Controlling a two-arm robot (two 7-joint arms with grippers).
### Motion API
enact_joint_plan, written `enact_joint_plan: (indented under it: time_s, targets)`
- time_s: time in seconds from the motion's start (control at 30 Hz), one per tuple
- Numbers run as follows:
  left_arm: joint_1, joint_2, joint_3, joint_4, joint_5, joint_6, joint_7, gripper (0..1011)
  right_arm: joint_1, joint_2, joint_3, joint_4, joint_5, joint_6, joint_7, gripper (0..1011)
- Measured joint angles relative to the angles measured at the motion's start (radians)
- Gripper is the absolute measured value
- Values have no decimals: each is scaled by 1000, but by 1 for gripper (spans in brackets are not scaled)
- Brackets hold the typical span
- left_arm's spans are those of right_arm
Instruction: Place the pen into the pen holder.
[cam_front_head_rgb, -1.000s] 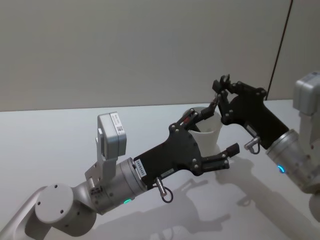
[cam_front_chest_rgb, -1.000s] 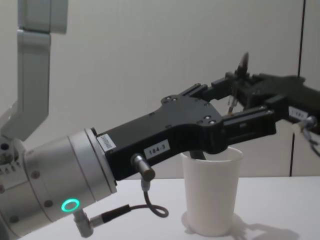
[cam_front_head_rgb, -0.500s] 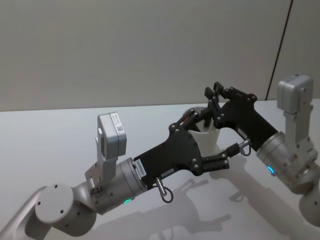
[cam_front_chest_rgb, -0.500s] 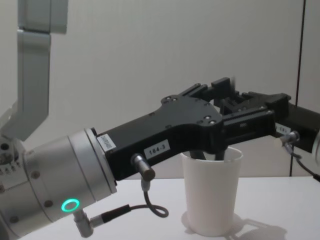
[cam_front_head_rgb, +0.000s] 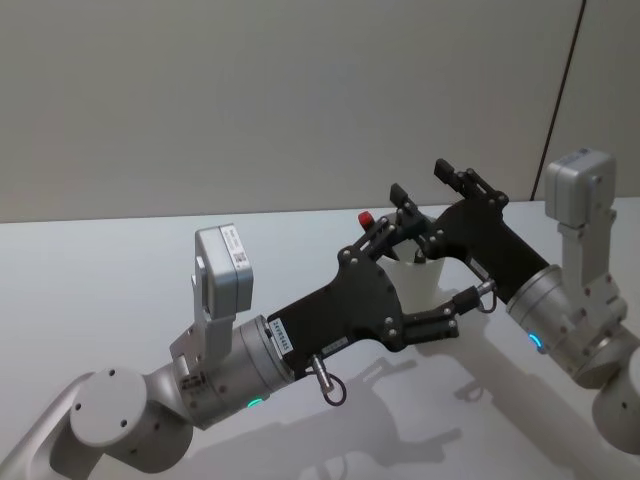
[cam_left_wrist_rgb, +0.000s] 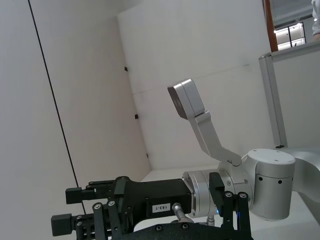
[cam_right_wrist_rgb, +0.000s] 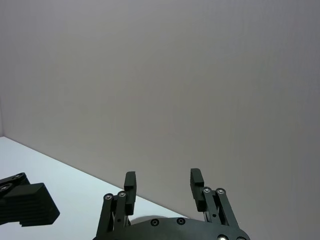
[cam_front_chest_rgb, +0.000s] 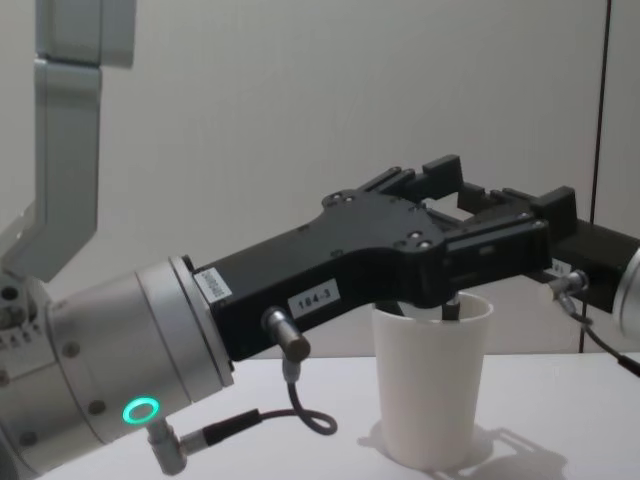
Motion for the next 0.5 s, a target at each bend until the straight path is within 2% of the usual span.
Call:
enact_joint_plan:
  time_s: [0.03,0.1,0.3,0.5]
  targets:
    - [0,0,0,0,0,0,0,1001,0,0,0,0,0,0,0,665]
    - [0,0,0,0,0,0,0,1001,0,-1,0,1,0,1,0,695]
    - [0,0,0,0,0,0,0,1001,-1,1,2,-2,4,-2,-3,907]
    - [0,0,0,0,0,0,0,1001,-10,10,11,-22,21,-5,-17,1001]
